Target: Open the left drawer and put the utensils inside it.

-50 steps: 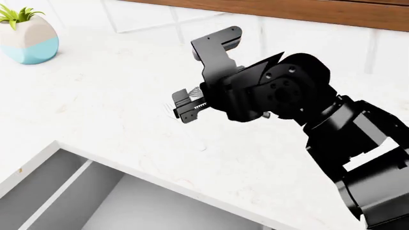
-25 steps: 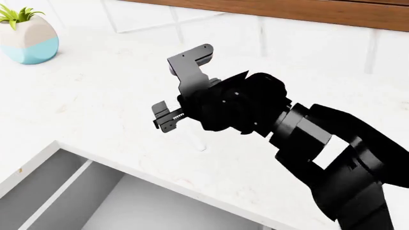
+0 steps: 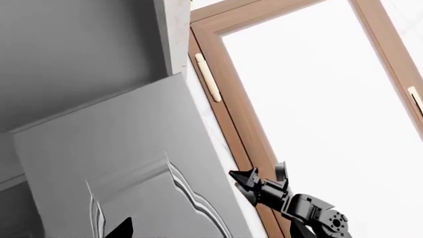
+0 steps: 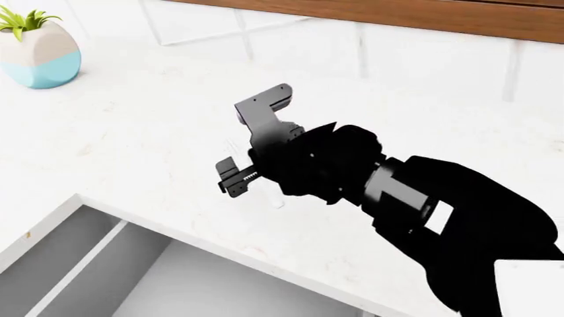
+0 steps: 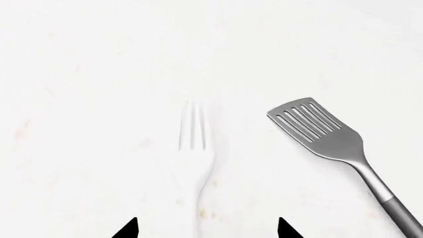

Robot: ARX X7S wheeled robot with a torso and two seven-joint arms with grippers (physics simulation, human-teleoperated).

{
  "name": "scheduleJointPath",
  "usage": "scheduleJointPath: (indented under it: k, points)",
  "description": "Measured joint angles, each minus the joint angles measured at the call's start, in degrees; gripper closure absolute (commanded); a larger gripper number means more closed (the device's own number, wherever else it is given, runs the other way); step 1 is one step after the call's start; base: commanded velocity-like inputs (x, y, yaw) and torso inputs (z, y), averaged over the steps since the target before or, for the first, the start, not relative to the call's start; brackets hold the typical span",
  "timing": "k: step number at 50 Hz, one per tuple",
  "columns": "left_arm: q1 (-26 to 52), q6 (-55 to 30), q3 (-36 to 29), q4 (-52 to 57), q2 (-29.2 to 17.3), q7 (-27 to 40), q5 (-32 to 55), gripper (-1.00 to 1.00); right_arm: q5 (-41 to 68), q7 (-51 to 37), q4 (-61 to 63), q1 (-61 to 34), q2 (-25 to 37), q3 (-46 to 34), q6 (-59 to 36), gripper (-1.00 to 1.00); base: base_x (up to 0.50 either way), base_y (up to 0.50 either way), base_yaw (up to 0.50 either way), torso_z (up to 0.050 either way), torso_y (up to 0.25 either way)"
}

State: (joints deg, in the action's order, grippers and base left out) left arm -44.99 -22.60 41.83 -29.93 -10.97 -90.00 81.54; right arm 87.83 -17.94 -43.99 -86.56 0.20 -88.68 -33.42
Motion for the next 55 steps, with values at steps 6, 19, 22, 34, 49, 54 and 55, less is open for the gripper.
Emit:
scheduleJointPath:
  k: [6,19,22,34,49,54,55]
  points:
    - [0.0,0.24,-0.43,-0.25,-0.19,0.0,0.24,-1.0,-0.79,0.94,-0.31,0.84,-0.08,-0.53,0.51,-1.0,0.0,0.0,0.0,0.0,0.0]
    - [0.0,0.8,-1.37,-0.68,-0.49,0.0,0.69,-1.0,-3.54,3.29,0.0,2.51,-0.17,-0.51,0.16,-1.0,0.0,0.0,0.0,0.0,0.0]
    - [0.0,0.86,-1.49,-0.77,-0.55,0.0,0.77,-1.0,-3.96,3.82,-0.18,2.69,-0.18,-0.15,0.18,-1.0,0.0,0.0,0.0,0.0,0.0]
    - [0.0,0.91,-1.66,-0.93,-0.66,0.0,0.92,-1.0,-4.94,5.06,-0.75,3.41,-0.2,0.95,0.51,1.0,0.0,0.0,0.0,0.0,0.0]
    - [0.0,0.79,-1.62,-0.91,-0.64,0.0,0.93,-1.0,-4.77,4.37,-1.53,4.19,-0.2,1.19,1.35,1.0,0.0,0.0,0.0,0.0,0.0]
    - [0.0,0.76,-1.62,-0.88,-0.64,0.0,0.91,-1.0,-4.36,4.07,-1.69,4.24,-0.2,1.22,1.5,1.0,0.0,0.0,0.0,0.0,0.0]
    - [0.0,0.75,-1.64,-0.88,-0.65,0.0,0.91,-1.0,-4.26,4.01,-1.7,4.25,-0.2,1.22,1.53,1.0,0.0,0.0,0.0,0.0,0.0]
